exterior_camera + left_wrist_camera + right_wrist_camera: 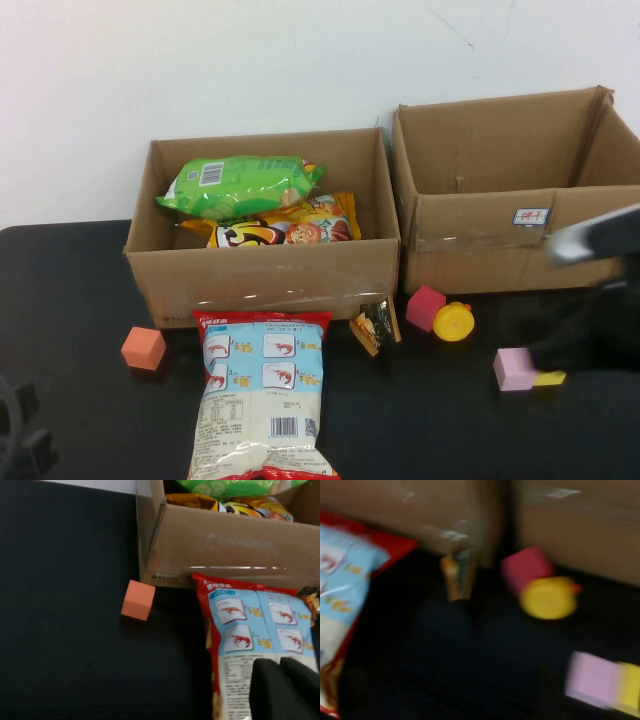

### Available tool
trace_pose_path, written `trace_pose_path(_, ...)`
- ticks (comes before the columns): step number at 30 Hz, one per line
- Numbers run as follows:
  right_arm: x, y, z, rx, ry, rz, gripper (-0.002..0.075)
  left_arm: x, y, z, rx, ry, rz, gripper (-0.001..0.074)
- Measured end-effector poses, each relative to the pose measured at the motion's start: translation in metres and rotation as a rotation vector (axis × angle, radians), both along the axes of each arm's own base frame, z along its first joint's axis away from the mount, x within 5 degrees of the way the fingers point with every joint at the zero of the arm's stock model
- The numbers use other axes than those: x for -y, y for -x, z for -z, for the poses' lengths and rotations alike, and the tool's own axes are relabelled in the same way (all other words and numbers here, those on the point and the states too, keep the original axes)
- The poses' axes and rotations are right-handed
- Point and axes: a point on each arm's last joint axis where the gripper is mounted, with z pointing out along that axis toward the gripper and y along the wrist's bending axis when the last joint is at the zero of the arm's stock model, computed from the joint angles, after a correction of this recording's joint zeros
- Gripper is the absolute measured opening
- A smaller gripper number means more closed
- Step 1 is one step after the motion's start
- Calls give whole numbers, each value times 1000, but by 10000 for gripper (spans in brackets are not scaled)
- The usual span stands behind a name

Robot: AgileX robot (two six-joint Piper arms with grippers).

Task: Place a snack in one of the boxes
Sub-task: Pick up the biscuit

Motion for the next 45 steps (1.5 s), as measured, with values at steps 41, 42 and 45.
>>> trace_pose_path(41,-126,-133,140,-129,38,-33,414,-1,0,1,2,-66,21,7)
trace_pose_path(42,-126,-134,139,-126,36,-33,391,-1,0,1,2,-66,21,7)
trace_pose_path(45,-128,-134,138,-129,33,-39,255,-1,0,1,2,-66,22,7)
